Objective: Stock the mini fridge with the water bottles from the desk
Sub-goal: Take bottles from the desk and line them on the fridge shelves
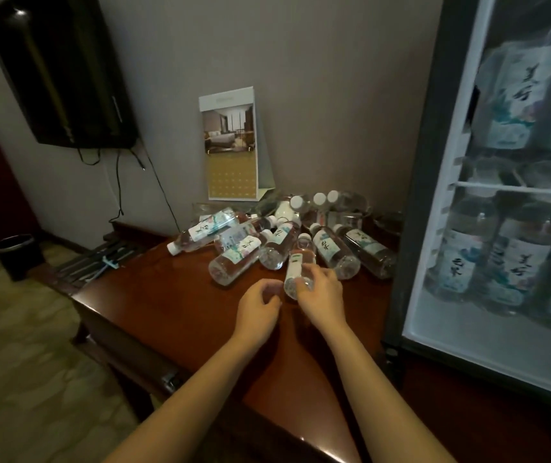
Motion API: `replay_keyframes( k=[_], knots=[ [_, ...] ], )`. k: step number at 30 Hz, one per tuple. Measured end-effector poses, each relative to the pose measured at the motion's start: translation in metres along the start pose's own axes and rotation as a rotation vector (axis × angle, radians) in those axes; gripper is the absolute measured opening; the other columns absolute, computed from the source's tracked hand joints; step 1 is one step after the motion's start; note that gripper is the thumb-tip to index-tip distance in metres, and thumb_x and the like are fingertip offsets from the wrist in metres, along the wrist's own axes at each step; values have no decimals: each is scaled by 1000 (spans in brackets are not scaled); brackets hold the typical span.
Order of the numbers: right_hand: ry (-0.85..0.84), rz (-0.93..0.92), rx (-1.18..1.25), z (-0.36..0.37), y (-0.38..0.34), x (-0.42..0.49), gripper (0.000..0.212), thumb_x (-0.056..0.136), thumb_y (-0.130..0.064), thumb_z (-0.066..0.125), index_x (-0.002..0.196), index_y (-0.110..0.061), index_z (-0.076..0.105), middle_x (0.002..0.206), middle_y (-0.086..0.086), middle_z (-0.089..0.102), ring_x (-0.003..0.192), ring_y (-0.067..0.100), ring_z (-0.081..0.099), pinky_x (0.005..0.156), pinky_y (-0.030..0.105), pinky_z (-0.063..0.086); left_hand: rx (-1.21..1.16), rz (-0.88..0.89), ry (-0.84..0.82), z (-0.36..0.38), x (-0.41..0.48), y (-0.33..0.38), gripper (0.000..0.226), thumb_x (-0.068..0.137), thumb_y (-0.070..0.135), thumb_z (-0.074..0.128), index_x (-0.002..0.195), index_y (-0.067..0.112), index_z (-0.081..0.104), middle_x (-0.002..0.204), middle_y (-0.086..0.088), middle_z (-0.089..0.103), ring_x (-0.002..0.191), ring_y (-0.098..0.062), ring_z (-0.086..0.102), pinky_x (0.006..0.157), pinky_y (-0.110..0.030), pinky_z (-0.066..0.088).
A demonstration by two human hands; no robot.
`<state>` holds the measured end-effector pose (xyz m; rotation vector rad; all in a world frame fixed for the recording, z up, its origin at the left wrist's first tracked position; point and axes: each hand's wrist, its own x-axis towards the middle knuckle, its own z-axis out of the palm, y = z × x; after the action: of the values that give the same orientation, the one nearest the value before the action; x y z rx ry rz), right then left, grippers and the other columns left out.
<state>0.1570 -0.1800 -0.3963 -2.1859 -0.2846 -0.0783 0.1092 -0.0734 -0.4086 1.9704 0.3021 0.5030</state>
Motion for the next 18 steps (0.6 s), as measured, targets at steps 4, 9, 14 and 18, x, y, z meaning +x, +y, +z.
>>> replay_keyframes(
  k=[4, 9, 14, 18],
  knots=[
    [70, 21, -187, 7, 4, 5, 48, 89, -52, 49, 133, -34, 42, 130, 11, 46, 123, 32, 40, 101, 39, 34, -73, -27, 84, 22, 23, 0, 25, 87, 1, 51, 105, 13, 62, 105, -1, 64, 98, -15, 58, 84, -28, 46],
    [152, 16, -332, 7, 2, 8, 58, 87, -60, 45, 135, -28, 40, 133, 11, 45, 127, 30, 38, 103, 41, 32, -158, -42, 128, 35, 34, 0, 25, 91, 4, 47, 104, 18, 63, 102, 2, 65, 94, -12, 60, 83, -26, 47],
    [186, -20, -205, 4, 1, 10, 42, 95, -31, 42, 136, -22, 41, 140, 8, 40, 132, 27, 33, 106, 40, 30, 22, 177, 33, 23, 33, -6, 34, 91, 0, 44, 113, 19, 62, 95, 11, 65, 88, -6, 62, 79, -19, 48],
    [114, -46, -217, 10, -2, 7, 39, 97, -29, 39, 136, -31, 42, 151, 8, 23, 136, 30, 23, 110, 41, 26, 147, 254, -30, 26, 31, -6, 42, 88, -3, 44, 123, 18, 56, 109, 2, 67, 101, -11, 61, 86, -21, 44]
  ],
)
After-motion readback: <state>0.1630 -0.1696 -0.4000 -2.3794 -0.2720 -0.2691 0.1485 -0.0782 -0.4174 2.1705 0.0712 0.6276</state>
